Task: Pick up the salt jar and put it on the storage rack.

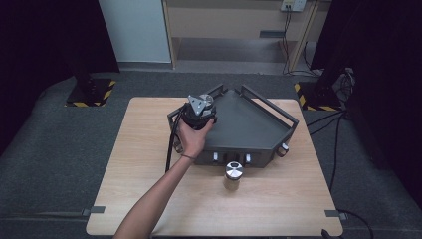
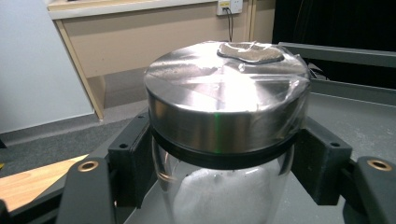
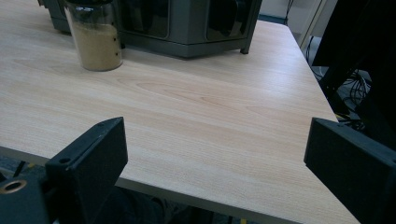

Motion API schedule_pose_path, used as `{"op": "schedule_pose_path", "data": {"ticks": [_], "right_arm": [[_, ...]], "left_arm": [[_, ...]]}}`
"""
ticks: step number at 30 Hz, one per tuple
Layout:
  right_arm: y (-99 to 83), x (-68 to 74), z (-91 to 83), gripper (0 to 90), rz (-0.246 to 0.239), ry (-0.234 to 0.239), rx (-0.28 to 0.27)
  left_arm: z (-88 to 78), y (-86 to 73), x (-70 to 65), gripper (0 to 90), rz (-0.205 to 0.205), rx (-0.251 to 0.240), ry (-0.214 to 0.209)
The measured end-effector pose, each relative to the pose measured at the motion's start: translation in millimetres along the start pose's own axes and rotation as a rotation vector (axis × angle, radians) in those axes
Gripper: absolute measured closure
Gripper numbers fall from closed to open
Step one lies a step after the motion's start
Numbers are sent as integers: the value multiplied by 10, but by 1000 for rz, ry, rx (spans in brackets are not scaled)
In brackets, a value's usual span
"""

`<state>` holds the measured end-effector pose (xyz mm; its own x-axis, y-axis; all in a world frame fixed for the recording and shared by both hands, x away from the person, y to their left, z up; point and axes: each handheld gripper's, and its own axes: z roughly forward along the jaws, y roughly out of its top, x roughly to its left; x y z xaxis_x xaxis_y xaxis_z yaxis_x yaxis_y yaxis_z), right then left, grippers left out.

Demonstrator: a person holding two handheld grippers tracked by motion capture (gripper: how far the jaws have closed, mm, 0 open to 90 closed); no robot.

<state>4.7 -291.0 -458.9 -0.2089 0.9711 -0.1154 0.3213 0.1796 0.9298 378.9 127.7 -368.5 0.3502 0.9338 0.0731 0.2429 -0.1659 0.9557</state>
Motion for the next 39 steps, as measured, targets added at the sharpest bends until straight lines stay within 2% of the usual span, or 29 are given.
{"op": "schedule_pose_path", "data": {"ticks": [5, 7, 8, 9, 11, 19, 26, 35, 39], "right_arm": [[-2, 3, -4, 60, 0, -1, -3], [-2, 2, -5, 60, -1, 0, -3], [-2, 2, -5, 59, 0, 1, -4], [-2, 2, -4, 59, -2, 2, -5], [-1, 3, -3, 58, -3, 4, -5], [-1, 7, -8, 58, -7, 4, -6], [-1, 7, -10, 58, -8, 3, -6], [-3, 11, -11, 58, -11, 6, -10], [-1, 14, -18, 58, -12, 8, -10]], "left_arm": [[-35, 10, 14, 180, -21, -14, 2], [-61, 13, 15, 110, -23, -23, -6], [-78, 20, -5, 58, -23, -27, 0], [-97, 17, 13, 0, -13, -35, -13], [-123, 16, 33, 0, -9, -49, -29], [-161, 36, 14, 0, 10, -46, -25], [-236, 57, 15, 0, 24, -55, -40], [-475, 80, -18, 0, 54, -78, -64], [-631, 28, -22, 0, 65, -82, -85]]}}
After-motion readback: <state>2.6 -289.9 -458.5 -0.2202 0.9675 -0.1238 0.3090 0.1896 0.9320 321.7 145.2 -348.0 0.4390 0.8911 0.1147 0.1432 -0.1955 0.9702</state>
